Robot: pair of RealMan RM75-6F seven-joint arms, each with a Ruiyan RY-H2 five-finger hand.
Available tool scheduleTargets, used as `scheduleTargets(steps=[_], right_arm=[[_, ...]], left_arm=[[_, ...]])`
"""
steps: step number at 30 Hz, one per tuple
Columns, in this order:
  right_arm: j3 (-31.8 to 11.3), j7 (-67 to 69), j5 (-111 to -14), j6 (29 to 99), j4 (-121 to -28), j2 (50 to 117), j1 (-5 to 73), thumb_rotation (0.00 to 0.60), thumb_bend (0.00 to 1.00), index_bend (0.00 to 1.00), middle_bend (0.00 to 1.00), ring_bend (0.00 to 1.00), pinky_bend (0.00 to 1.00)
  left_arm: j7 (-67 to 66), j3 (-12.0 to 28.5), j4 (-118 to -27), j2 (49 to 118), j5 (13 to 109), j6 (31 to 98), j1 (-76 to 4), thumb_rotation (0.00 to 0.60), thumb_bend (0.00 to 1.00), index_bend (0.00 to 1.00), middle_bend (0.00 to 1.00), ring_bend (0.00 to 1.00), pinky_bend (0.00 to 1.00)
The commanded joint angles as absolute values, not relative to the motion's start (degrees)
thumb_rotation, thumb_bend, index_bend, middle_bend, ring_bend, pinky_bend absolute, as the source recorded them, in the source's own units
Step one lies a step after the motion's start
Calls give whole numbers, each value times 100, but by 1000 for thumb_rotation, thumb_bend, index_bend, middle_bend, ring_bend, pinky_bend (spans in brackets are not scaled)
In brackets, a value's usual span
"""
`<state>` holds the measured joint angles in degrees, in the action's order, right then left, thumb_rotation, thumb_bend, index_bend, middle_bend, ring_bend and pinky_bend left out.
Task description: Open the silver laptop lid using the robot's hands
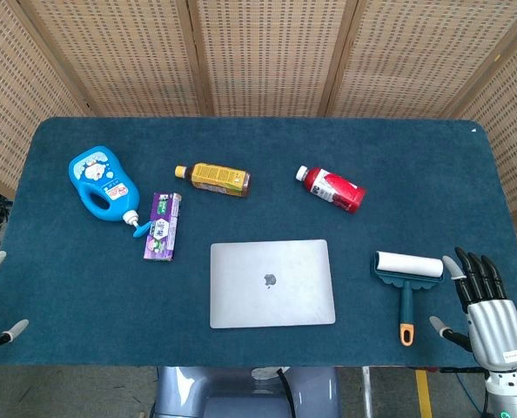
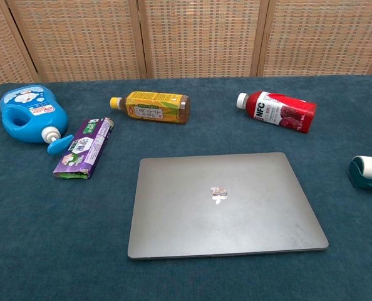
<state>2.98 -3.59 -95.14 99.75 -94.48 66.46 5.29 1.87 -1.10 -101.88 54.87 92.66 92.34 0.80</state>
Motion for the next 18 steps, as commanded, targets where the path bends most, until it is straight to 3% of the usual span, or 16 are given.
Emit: scheduleTargets(steps=[1,8,13,18], right_arm=[[280,-364,-9552,9932,-9450,6643,514,600,0,0,0,0,0],[381,-765,-10066,9160,-9514,6638,892,600,0,0,0,0,0],[337,-1422,-10332,7821,-10109,6602,1628,600,0,0,0,0,0],[164,-2237,-10236,6655,-10481,6998,2223,600,26,0,0,0,0]], left_arm=[[192,-110,-10191,5483,9259,9217,76,600,0,0,0,0,0],[232,-60,-10200,5485,9185,9159,37,600,0,0,0,0,0],[276,-13,-10271,5440,9060,8975,-56,600,0,0,0,0,0],[282,-22,-10322,5386,9037,8802,-138,600,0,0,0,0,0]])
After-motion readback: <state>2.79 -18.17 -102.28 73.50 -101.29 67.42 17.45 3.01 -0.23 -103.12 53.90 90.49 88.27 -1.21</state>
